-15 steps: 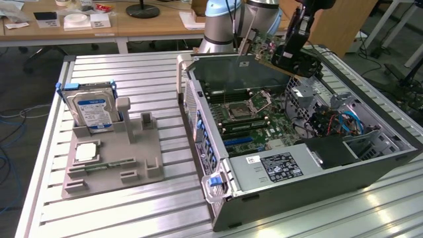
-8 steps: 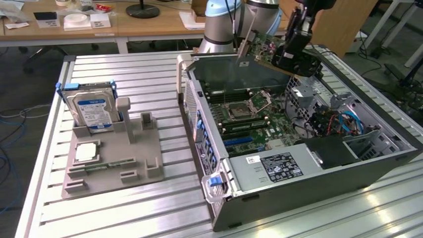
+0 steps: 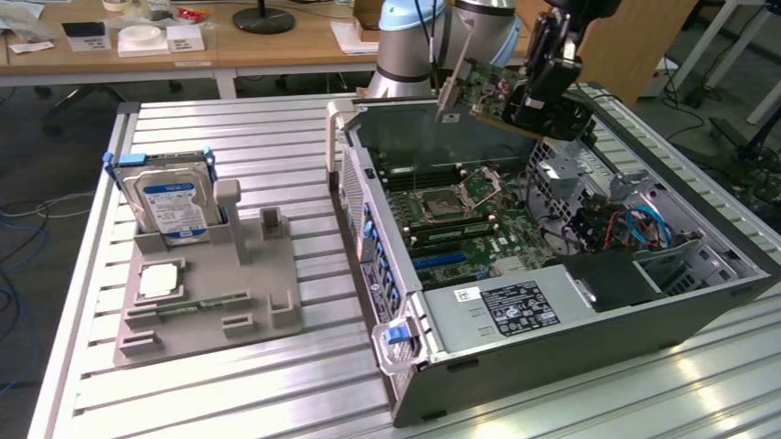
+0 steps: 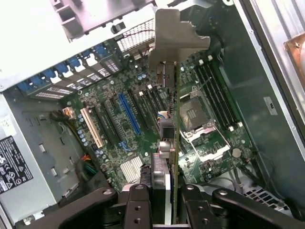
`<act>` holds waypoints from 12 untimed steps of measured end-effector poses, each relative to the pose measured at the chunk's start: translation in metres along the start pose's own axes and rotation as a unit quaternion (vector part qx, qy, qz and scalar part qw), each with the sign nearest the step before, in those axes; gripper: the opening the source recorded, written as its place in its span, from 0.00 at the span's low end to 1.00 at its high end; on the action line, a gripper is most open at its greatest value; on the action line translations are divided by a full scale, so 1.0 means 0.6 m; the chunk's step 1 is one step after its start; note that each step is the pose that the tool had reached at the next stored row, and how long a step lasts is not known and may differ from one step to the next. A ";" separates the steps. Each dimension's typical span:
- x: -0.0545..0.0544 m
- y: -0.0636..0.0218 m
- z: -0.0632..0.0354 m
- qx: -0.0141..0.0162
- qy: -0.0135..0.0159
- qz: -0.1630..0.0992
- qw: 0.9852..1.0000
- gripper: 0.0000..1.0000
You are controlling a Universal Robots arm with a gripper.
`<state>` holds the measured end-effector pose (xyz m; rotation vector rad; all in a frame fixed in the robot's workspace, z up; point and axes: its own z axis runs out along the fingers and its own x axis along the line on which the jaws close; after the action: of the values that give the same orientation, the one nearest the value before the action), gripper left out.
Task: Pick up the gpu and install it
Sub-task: 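Insert the gpu into the slot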
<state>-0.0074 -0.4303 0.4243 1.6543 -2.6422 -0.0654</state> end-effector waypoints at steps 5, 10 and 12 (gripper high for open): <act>0.001 0.000 0.000 0.000 0.001 -0.025 1.000 0.28; 0.001 0.000 0.001 0.000 0.002 -0.049 0.999 0.28; 0.001 -0.001 0.001 0.000 0.003 -0.059 0.998 0.28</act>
<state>-0.0074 -0.4311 0.4239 1.8072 -2.5371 -0.0631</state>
